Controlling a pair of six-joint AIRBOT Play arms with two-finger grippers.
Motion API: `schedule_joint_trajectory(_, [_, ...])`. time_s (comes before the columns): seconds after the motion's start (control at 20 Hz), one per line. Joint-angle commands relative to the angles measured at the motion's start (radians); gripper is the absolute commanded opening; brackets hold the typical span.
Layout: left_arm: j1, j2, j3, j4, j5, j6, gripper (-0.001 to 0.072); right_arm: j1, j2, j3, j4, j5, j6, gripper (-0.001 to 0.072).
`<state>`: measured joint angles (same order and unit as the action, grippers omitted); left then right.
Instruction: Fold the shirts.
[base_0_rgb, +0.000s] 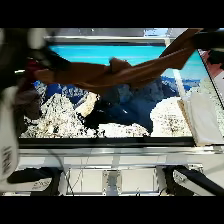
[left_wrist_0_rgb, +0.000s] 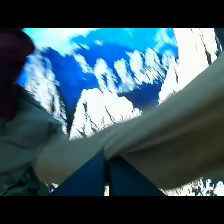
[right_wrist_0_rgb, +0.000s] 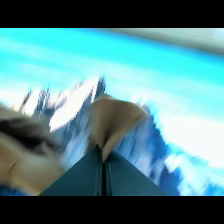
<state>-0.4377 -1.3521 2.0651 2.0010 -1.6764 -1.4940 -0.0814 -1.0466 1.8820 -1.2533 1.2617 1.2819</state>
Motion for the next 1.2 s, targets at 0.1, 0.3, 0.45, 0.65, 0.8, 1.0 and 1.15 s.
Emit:
schedule_joint_trajectory(0.1, [0.002,0.169,-0.002,-0.033,0.163,-0.018,0.0010,0.001,0.282,0.006,-0.015,-0.082,0.000,0.0024])
schedule_joint_trajectory(0.3, [0.002,0.016,-0.127,-0.145,0.225,-0.009,0.0008,0.001,0.198,-0.101,0.159,-0.040,0.000,0.0025])
schedule_joint_trajectory(0.45, [0.002,-0.227,-0.213,-0.180,0.195,0.033,0.0009,0.003,0.071,-0.270,0.213,-0.037,-0.006,0.0025])
schedule_joint_trajectory(0.65, [0.002,-0.562,-0.228,-0.171,0.193,0.006,0.0010,0.003,-0.124,-0.523,0.214,-0.130,-0.035,0.0025])
schedule_joint_trajectory(0.8, [0.002,-0.656,-0.228,-0.150,0.287,-0.055,0.0010,0.008,-0.265,-0.658,0.215,-0.345,-0.053,0.0025])
schedule_joint_trajectory(1.0, [0.003,-0.656,-0.161,-0.014,0.357,-0.055,0.0010,0.043,-0.397,-0.695,0.232,-0.725,-0.049,0.0024])
schedule_joint_trajectory(1.15, [0.024,-0.656,-0.053,-0.012,0.360,-0.064,0.0010,0.076,-0.430,-0.695,0.308,-1.057,-0.048,0.0023])
